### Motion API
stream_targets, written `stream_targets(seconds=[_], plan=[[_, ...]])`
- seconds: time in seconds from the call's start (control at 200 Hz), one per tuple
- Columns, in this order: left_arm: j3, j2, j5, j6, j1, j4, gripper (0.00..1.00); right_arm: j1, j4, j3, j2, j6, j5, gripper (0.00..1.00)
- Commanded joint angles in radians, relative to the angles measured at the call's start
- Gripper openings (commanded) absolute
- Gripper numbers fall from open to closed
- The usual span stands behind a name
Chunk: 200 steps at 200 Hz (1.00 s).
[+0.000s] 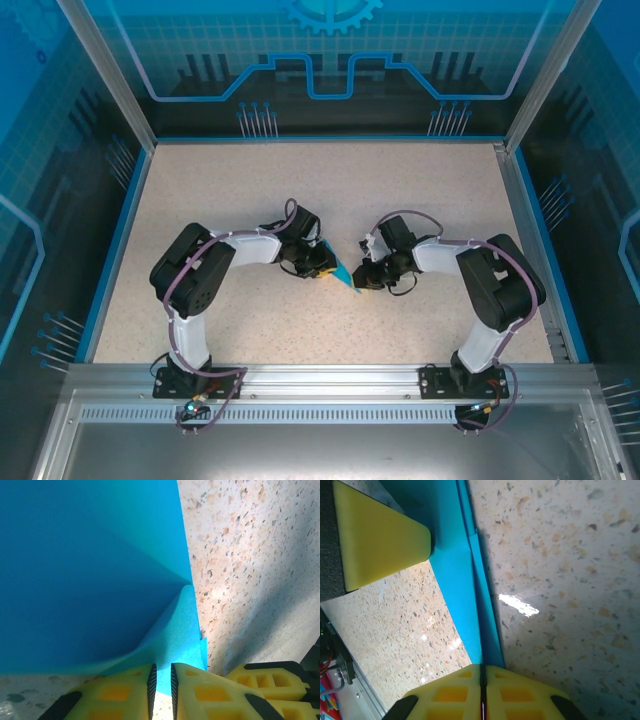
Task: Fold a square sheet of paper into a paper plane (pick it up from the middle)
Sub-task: Fold the wing for the fifth time at the center of the table.
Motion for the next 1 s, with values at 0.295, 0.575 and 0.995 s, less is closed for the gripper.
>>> stream_targets(seconds=[0.295,0.575,0.995], plan=[[0.016,0.049,-0.070,0.026,0.002,-0.083,0.20,-0.048,-0.102,-0.019,-0.030,-0.036,0.031,0.13],[0.023,0.054,-0.071,0.028,0.003,-0.095,0.20,-0.054,-0.117,-0.021,-0.009,-0.029,0.064,0.11],[0.027,0.059,-0.066,0.027,0.002,-0.097,0.20,-0.003,-0.152,0.023,-0.156,-0.010,0.130,0.15]])
